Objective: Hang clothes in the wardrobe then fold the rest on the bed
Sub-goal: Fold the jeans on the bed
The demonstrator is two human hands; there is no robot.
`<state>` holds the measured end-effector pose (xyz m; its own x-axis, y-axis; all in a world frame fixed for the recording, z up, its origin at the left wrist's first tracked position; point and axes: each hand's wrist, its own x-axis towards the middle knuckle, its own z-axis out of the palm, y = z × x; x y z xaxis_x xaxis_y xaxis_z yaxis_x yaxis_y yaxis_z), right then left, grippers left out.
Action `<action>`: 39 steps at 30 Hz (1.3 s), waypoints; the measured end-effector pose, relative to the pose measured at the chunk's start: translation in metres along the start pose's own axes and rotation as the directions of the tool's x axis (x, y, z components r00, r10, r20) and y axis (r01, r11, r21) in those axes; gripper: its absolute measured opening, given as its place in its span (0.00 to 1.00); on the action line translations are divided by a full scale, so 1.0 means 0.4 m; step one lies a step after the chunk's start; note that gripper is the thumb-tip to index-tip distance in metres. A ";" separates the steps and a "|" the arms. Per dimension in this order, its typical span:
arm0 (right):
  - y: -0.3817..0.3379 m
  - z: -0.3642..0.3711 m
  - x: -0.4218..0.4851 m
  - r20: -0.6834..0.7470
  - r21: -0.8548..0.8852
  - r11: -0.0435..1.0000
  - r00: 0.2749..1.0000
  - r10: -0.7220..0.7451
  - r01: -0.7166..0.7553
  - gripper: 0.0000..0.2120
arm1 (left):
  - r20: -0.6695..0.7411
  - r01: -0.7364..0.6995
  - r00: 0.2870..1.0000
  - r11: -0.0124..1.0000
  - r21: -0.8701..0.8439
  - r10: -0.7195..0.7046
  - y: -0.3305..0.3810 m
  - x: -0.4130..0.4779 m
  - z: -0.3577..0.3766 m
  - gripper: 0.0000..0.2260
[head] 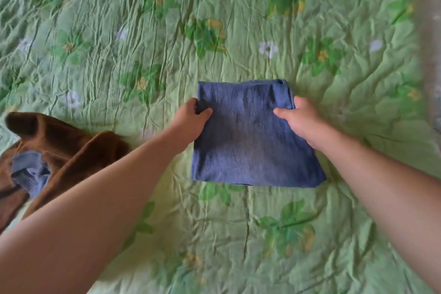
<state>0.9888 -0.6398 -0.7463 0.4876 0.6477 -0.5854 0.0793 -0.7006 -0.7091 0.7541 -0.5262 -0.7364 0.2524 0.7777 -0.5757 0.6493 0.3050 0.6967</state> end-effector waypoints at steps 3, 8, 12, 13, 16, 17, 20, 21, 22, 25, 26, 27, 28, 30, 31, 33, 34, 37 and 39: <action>0.025 0.033 0.019 -0.076 -0.172 0.984 0.995 -0.069 0.055 0.04 | -0.086 -0.022 0.996 0.988 0.154 0.035 -0.018 0.012 0.041 0.17; 0.054 0.058 -0.078 -0.226 -0.656 0.691 0.794 -0.564 0.304 0.33 | -0.218 -0.277 0.892 0.859 0.432 0.397 -0.047 -0.082 0.064 0.34; 0.139 0.101 -0.160 0.114 -0.817 0.355 0.731 -0.673 0.454 0.31 | 0.054 -0.445 0.805 0.541 0.714 0.591 -0.143 -0.174 0.096 0.30; 0.165 0.112 -0.165 0.164 -0.837 0.313 0.749 -0.641 0.450 0.32 | 0.107 -0.444 0.817 0.498 0.745 0.567 -0.172 -0.184 0.106 0.29; 0.202 0.132 -0.126 0.207 -0.858 0.271 0.778 -0.593 0.436 0.33 | 0.155 -0.415 0.855 0.472 0.777 0.496 -0.223 -0.157 0.125 0.29; 0.202 0.138 -0.104 0.221 -0.859 0.260 0.778 -0.588 0.440 0.34 | 0.161 -0.411 0.864 0.484 0.773 0.477 -0.227 -0.135 0.130 0.30; 0.206 0.149 -0.043 0.238 -0.863 0.263 0.806 -0.542 0.432 0.36 | 0.192 -0.402 0.884 0.484 0.777 0.426 -0.231 -0.079 0.142 0.32; 0.205 0.149 -0.037 0.235 -0.863 0.275 0.818 -0.525 0.424 0.36 | 0.193 -0.397 0.887 0.479 0.783 0.419 -0.228 -0.075 0.142 0.32; 0.204 0.148 -0.037 0.231 -0.863 0.282 0.823 -0.518 0.419 0.37 | 0.188 -0.394 0.887 0.478 0.785 0.423 -0.223 -0.078 0.138 0.32; 0.181 0.136 -0.040 0.237 -0.860 0.264 0.801 -0.550 0.436 0.37 | 0.161 -0.404 0.851 0.428 0.809 0.499 -0.191 -0.079 0.113 0.34; 0.168 0.130 -0.031 0.238 -0.858 0.258 0.788 -0.568 0.445 0.37 | 0.159 -0.407 0.833 0.393 0.825 0.531 -0.175 -0.065 0.108 0.34; 0.151 0.124 -0.012 0.241 -0.858 0.251 0.782 -0.575 0.448 0.37 | 0.158 -0.406 0.819 0.363 0.839 0.551 -0.156 -0.043 0.105 0.34; 0.133 0.119 0.013 0.244 -0.862 0.244 0.785 -0.569 0.445 0.37 | 0.157 -0.398 0.818 0.348 0.848 0.553 -0.135 -0.013 0.106 0.34; 0.102 0.113 0.071 0.257 -0.863 0.257 0.816 -0.518 0.434 0.39 | 0.163 -0.376 0.851 0.362 0.853 0.499 -0.097 0.048 0.114 0.35; 0.090 0.114 0.095 0.262 -0.858 0.278 0.834 -0.486 0.432 0.40 | 0.175 -0.373 0.867 0.374 0.849 0.467 -0.087 0.075 0.118 0.36; 0.077 0.115 0.123 0.274 -0.840 0.321 0.852 -0.446 0.438 0.41 | 0.201 -0.393 0.875 0.404 0.826 0.440 -0.075 0.110 0.116 0.37; 0.072 0.112 0.127 0.278 -0.830 0.338 0.854 -0.439 0.444 0.43 | 0.209 -0.405 0.872 0.412 0.816 0.443 -0.068 0.118 0.108 0.39; 0.026 0.081 0.126 0.261 -0.824 0.376 0.873 -0.412 0.424 0.53 | 0.231 -0.413 0.883 0.444 0.796 0.408 -0.011 0.140 0.058 0.43; -0.018 0.055 0.124 0.260 -0.876 0.280 0.873 -0.412 0.393 0.55 | 0.268 -0.405 0.908 0.517 0.754 0.321 0.045 0.151 0.029 0.46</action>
<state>0.9931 -0.5960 -0.7788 0.1669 0.9322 -0.3211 0.9754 -0.2037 -0.0844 0.7894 -0.4800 -0.7634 0.6299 0.6572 -0.4139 0.7745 -0.5719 0.2704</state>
